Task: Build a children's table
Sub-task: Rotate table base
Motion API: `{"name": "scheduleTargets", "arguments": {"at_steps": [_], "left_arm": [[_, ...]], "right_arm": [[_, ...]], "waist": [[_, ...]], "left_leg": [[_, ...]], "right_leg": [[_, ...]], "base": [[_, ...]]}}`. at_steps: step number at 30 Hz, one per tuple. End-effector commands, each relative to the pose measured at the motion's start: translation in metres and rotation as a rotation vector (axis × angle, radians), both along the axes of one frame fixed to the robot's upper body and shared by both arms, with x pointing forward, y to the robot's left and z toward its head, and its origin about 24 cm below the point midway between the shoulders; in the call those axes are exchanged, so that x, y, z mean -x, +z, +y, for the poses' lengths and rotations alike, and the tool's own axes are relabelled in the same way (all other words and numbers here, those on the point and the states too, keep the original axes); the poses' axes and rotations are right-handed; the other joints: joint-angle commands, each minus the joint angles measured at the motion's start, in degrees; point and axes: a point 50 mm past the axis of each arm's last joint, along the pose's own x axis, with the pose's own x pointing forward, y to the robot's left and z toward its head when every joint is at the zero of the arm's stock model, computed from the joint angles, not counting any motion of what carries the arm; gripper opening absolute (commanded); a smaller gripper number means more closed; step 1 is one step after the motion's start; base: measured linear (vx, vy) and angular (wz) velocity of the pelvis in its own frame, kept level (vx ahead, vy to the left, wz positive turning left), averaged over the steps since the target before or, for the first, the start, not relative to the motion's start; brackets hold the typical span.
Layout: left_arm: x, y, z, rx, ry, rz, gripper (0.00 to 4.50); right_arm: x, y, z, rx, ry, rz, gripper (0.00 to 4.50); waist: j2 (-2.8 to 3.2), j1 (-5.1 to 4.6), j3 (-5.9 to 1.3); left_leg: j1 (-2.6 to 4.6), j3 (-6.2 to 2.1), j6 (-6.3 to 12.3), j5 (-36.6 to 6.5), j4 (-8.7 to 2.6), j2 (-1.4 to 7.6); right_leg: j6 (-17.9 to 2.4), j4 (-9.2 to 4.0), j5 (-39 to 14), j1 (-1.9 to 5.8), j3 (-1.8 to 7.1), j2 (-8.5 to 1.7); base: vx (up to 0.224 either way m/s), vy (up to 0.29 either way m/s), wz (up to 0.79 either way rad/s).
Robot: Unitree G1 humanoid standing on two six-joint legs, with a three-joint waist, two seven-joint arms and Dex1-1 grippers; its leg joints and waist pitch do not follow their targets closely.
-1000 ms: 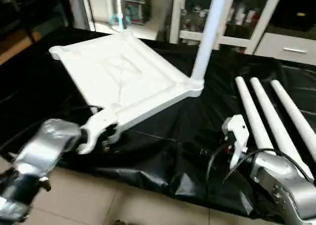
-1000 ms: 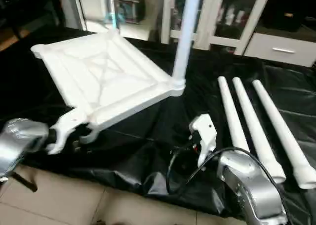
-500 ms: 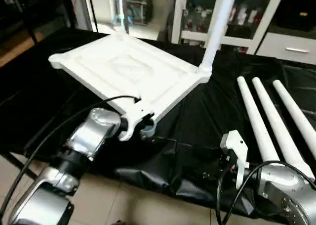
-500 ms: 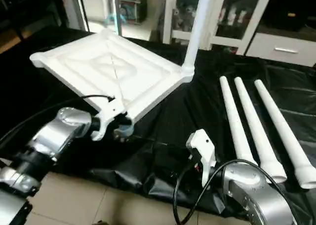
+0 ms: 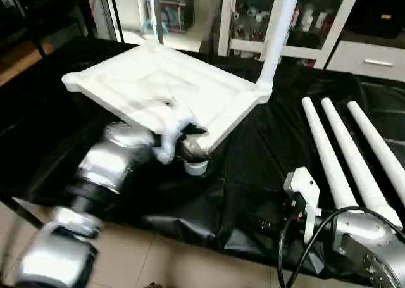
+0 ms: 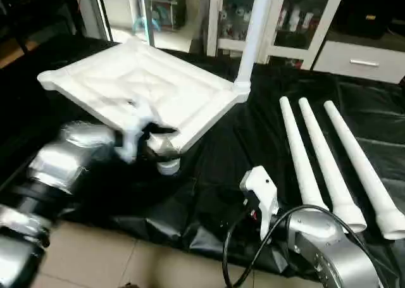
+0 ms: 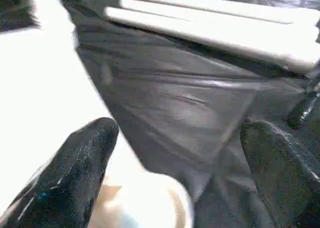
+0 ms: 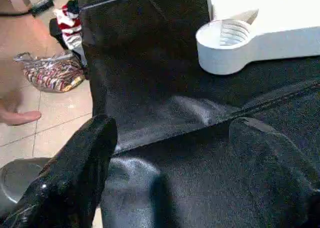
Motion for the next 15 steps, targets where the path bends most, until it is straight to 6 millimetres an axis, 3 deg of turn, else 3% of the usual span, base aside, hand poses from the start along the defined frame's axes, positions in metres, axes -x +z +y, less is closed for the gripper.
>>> {"name": "scheduleTargets", "arguments": {"at_steps": [1,5,7,9,14,15], "left_arm": [[-0.001,0.002,0.008,-0.090,-0.035,-0.039,4.40],[-0.005,-0.002,0.019,-0.220,-0.031,-0.072,4.40],[-0.009,-0.010,0.027,-0.380,-0.052,-0.099,4.40],[-0.012,-0.013,0.027,-0.436,-0.057,-0.114,4.40],[-0.021,-0.023,0.021,-0.551,-0.046,-0.180,4.40],[-0.023,-0.027,0.019,-0.575,-0.054,-0.195,4.40]], "right_arm": [[-0.002,0.004,-0.004,0.006,-0.005,-0.014,3.89],[-0.003,0.004,-0.003,0.006,-0.003,-0.013,3.89],[-0.003,0.004,-0.002,0.003,0.001,-0.013,3.89],[-0.003,0.004,-0.002,0.004,0.001,-0.014,3.89],[-0.003,0.005,-0.002,0.005,0.000,-0.017,3.89],[-0.003,0.005,-0.002,0.007,-0.001,-0.018,3.89]], "waist": [[-0.05,0.14,-3.47],[0.04,0.09,-3.54],[0.12,0.23,-3.48],[0.12,0.19,-3.53],[0.17,0.22,-3.55],[0.29,0.31,-3.69]], "left_leg": [[0.21,-1.58,1.91,-10.24,-4.56,3.15],[0.19,-1.47,1.74,-9.78,-4.48,3.09],[0.18,-1.50,1.57,-10.22,-4.56,2.99],[0.11,-1.62,0.75,-10.83,-4.63,3.17],[0.20,-1.53,0.81,-11.09,-4.49,3.04],[0.01,-1.68,0.69,-10.40,-4.46,3.15]], "right_leg": [[-9.82,-4.12,-13.87,2.70,2.93,-3.56],[-10.22,-3.76,-11.42,2.86,3.01,-3.59],[-9.64,-4.07,-12.41,2.85,3.02,-3.61],[-9.63,-3.90,-12.77,3.06,3.05,-3.90],[-10.19,-4.07,-11.57,3.01,3.02,-3.75],[-10.58,-3.77,-10.30,3.33,3.05,-4.00]], "base": [[0.000,0.000,0.00],[0.000,0.000,0.00],[0.000,0.000,0.00],[0.000,0.000,0.00],[0.000,0.000,0.00],[0.000,0.000,0.00]]}}
